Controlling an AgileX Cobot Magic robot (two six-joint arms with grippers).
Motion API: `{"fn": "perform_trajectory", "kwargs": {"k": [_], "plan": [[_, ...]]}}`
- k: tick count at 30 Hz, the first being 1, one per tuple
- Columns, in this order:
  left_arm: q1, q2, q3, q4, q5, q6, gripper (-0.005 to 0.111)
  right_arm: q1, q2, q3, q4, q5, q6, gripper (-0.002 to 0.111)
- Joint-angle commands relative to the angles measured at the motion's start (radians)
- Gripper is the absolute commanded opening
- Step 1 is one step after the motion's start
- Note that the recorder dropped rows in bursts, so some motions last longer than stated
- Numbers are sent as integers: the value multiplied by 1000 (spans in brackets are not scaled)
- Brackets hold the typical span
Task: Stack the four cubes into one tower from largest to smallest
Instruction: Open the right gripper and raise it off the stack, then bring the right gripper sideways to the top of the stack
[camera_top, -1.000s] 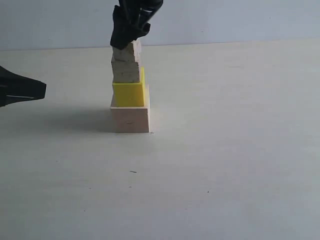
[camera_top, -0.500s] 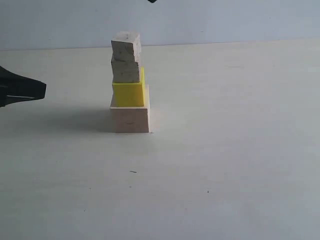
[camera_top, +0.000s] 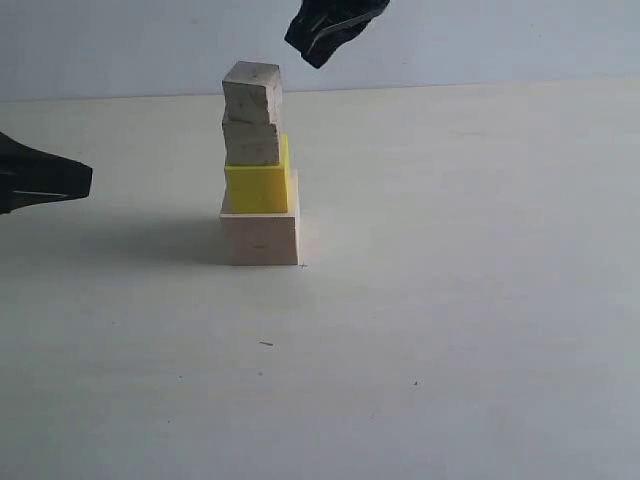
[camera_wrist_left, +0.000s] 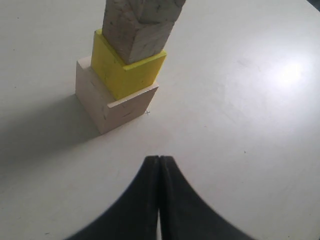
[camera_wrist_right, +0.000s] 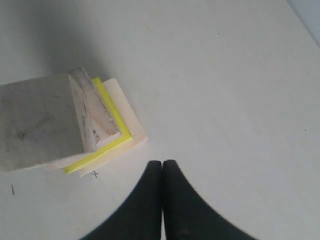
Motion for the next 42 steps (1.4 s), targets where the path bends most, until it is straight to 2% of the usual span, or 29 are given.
{"fn": "perform_trajectory", "kwargs": {"k": [1, 5, 14, 20, 25, 30, 35, 39, 42], "plan": [[-2, -2, 2, -7, -9, 1, 0, -4, -8, 3, -11, -6, 69, 0], [-2, -2, 2, -5, -9, 1, 0, -4, -18, 3, -99, -6, 153, 0], [-2, -2, 2, -2, -12, 1, 0, -4, -173, 3, -85, -6, 302, 0], [-2, -2, 2, -17, -16, 1, 0, -8, -218, 10, -64, -6, 308, 0], [-2, -2, 2, -18, -6, 1, 0, -27, -284, 73, -52, -181, 387, 0], [-2, -2, 2, -17, 10, 1, 0, -37, -417, 204, -48, -278, 411, 0], [-2, -4, 2, -22, 10, 1, 0, -42, -550, 473, -63, -471, 477, 0], [-2, -4, 2, -26, 10, 1, 0, -42, -548, 613, -63, -527, 500, 0], [-2, -4, 2, -25, 8, 1, 0, -42, -502, 674, -21, -520, 444, 0]]}}
